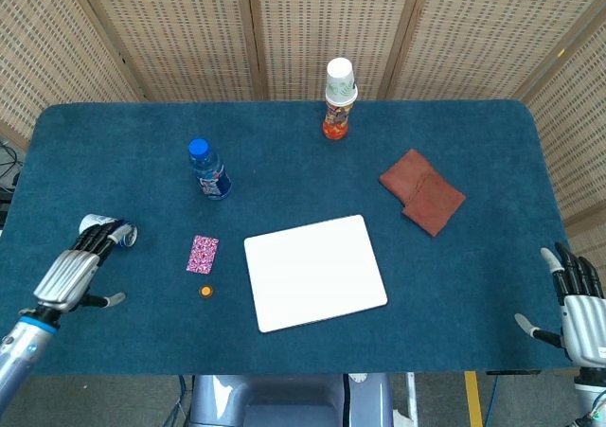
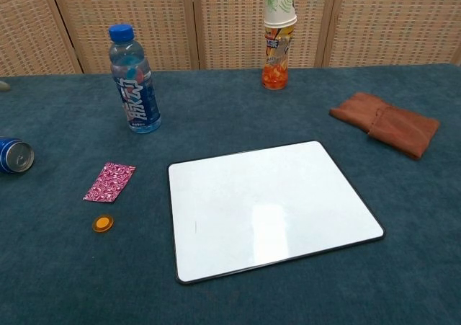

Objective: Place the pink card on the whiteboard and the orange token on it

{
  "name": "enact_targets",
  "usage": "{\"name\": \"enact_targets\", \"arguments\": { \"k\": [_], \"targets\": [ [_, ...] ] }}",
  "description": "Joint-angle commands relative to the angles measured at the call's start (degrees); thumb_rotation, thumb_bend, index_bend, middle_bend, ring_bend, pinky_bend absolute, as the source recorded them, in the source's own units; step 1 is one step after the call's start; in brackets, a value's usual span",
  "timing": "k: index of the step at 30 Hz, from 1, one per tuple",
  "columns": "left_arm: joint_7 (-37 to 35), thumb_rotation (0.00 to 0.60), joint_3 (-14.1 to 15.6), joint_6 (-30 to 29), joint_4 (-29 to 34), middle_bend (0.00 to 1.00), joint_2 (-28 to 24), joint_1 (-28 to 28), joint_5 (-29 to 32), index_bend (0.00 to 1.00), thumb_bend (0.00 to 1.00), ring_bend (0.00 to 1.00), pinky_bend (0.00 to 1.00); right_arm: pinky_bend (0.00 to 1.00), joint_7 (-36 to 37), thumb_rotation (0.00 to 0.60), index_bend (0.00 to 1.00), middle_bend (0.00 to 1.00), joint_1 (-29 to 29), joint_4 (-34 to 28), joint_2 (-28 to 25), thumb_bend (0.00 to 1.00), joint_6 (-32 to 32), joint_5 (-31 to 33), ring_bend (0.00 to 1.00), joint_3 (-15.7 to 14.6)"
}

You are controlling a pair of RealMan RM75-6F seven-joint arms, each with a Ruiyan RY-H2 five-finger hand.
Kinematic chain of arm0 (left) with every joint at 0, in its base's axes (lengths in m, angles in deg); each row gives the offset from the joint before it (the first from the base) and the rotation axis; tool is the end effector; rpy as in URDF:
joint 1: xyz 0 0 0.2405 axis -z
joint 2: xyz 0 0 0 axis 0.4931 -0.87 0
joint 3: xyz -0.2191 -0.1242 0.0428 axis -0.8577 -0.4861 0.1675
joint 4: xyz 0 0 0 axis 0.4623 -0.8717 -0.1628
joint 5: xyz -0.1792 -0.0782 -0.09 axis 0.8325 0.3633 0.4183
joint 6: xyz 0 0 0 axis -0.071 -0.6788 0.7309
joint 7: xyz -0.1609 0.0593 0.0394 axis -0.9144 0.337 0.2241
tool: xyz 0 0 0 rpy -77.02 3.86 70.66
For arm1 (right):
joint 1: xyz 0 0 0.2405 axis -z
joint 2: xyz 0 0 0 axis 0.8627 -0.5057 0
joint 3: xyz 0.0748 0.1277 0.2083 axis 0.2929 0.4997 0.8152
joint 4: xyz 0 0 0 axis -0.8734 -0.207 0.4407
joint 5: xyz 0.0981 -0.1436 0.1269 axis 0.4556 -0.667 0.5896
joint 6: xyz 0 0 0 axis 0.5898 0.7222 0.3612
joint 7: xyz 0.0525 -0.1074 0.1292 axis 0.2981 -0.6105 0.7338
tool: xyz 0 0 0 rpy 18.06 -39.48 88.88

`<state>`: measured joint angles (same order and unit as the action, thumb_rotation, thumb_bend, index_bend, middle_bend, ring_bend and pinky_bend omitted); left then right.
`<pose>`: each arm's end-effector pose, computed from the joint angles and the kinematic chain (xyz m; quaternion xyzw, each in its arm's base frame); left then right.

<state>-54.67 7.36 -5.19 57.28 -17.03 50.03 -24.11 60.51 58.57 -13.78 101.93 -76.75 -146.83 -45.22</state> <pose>-0.2733 0.2799 0.0922 -0.7006 -0.4475 -0.3582 0.4250 -0.3281 -0.1977 0.1636 0.5484 -0.3980 0.4320 0.5952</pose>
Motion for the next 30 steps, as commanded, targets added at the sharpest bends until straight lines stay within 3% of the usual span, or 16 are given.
{"name": "enact_targets", "arguments": {
  "k": [1, 7, 12, 30],
  "targets": [
    [1.86, 0.6, -2.34, 9.38, -2.2, 0.0, 3.35, 7.22, 3.83, 0.0, 0.08, 0.0, 0.0, 0.0, 0.05, 0.6, 0.0, 0.0, -0.03, -0.06, -0.06, 0.05, 0.12, 0.08, 0.0, 0.0],
    [8.81, 0.6, -4.36, 17.71, -4.32, 0.0, 7.54, 12.43, 12.61, 0.03, 0.16, 0.0, 0.0, 0.0, 0.51, 0.6, 0.0, 0.0, -0.1, -0.2, -0.32, 0.05, 0.46, 0.17, 0.0, -0.06],
    [13.47, 0.6, -5.16, 20.55, -4.94, 0.0, 10.52, 15.24, 18.56, 0.09, 0.16, 0.0, 0.0, 0.0, 0.94, 0.6, 0.0, 0.0, -0.13, -0.35, -0.51, 0.05, 0.67, 0.23, 0.0, -0.12],
    [30.76, 0.6, -3.11, 20.39, -6.5, 0.0, 16.61, 22.29, 38.06, 0.13, 0.16, 0.0, 0.0, 0.0, 1.8, 0.6, 0.0, 0.0, -0.24, -0.55, -0.95, 0.05, 1.2, 0.36, 0.0, -0.25]
  ]
}}
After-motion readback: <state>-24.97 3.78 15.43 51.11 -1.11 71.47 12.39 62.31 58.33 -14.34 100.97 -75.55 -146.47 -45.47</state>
